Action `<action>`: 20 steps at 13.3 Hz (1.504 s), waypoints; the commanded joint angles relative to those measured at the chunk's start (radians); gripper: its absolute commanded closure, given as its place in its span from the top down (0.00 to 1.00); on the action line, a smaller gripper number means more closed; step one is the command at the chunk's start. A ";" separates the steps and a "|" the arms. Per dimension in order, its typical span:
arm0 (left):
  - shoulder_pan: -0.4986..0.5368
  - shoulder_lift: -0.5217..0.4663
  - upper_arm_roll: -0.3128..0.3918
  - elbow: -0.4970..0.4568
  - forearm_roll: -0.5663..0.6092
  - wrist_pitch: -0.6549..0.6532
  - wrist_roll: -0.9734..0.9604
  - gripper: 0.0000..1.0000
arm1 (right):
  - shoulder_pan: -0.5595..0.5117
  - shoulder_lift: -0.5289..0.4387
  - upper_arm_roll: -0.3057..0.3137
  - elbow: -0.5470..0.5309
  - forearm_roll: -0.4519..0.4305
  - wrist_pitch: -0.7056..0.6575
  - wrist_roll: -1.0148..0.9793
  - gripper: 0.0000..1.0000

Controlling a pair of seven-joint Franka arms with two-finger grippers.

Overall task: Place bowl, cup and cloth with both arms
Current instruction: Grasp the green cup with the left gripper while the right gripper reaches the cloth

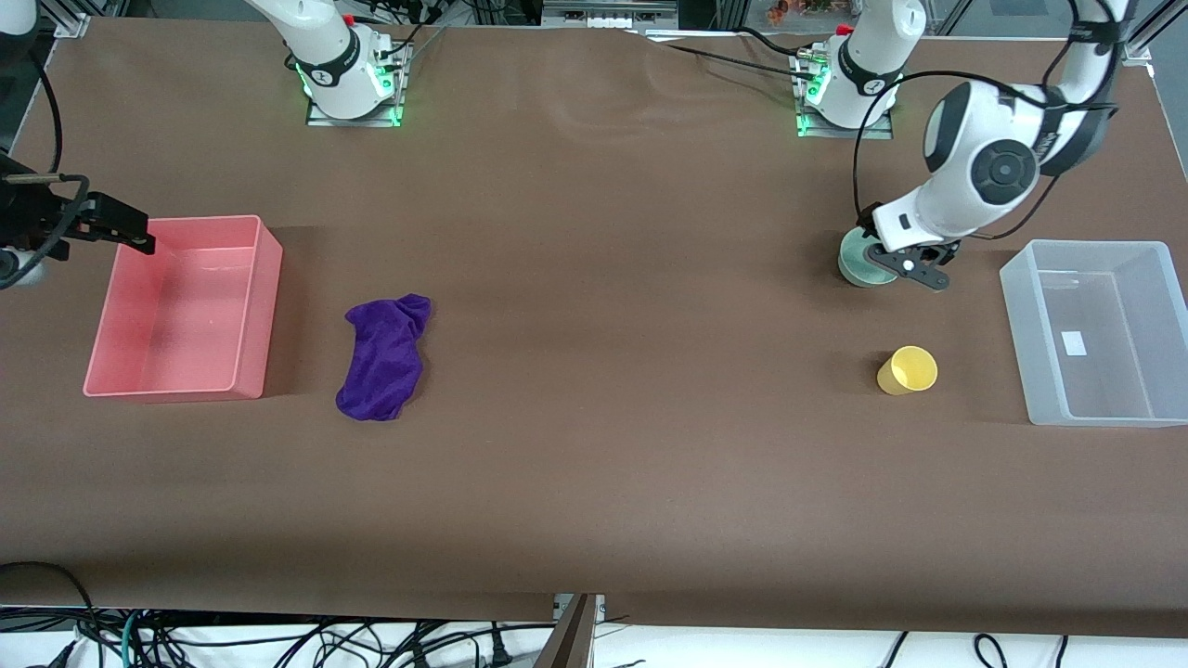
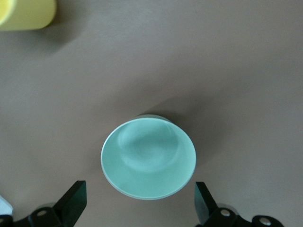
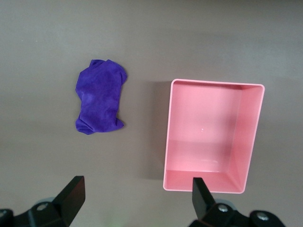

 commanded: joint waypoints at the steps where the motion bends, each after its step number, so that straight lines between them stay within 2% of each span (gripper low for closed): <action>1: 0.011 -0.001 -0.002 -0.061 0.093 0.130 0.121 1.00 | 0.029 0.061 0.001 0.001 0.001 0.014 -0.009 1.00; 5: 0.061 0.116 -0.002 -0.063 0.156 0.271 0.130 0.99 | 0.064 0.186 0.001 -0.001 -0.001 0.062 -0.010 1.00; 6: 0.077 0.133 -0.002 -0.063 0.190 0.296 0.130 0.93 | 0.064 0.206 0.001 -0.001 0.001 0.063 -0.010 1.00; 8: 0.099 0.172 -0.002 -0.063 0.218 0.334 0.130 0.70 | 0.066 0.245 0.003 -0.002 0.019 0.068 -0.010 1.00; 10: 0.139 0.205 -0.004 -0.061 0.219 0.356 0.130 0.38 | 0.072 0.276 0.006 -0.033 0.071 0.132 -0.010 1.00; 11: 0.142 0.203 -0.004 -0.061 0.219 0.354 0.133 0.19 | 0.075 0.277 0.012 -0.089 0.096 0.198 -0.010 1.00; 13: 0.143 0.202 -0.004 -0.060 0.219 0.353 0.136 0.02 | 0.069 0.276 0.055 -0.200 0.104 0.334 0.005 1.00; 15: 0.146 0.168 -0.004 -0.056 0.219 0.342 0.138 0.00 | 0.068 0.280 0.081 -0.333 0.105 0.532 0.007 1.00; 17: 0.148 0.105 0.002 -0.031 0.218 0.241 0.136 0.00 | 0.069 0.305 0.098 -0.415 0.105 0.663 0.024 1.00; 19: 0.206 0.070 0.002 0.079 0.209 0.059 0.180 0.00 | 0.072 0.343 0.128 -0.429 0.105 0.683 0.097 1.00; 20: 0.226 0.074 0.004 0.177 0.201 -0.050 0.232 0.00 | 0.080 0.355 0.136 -0.441 0.104 0.688 0.129 1.00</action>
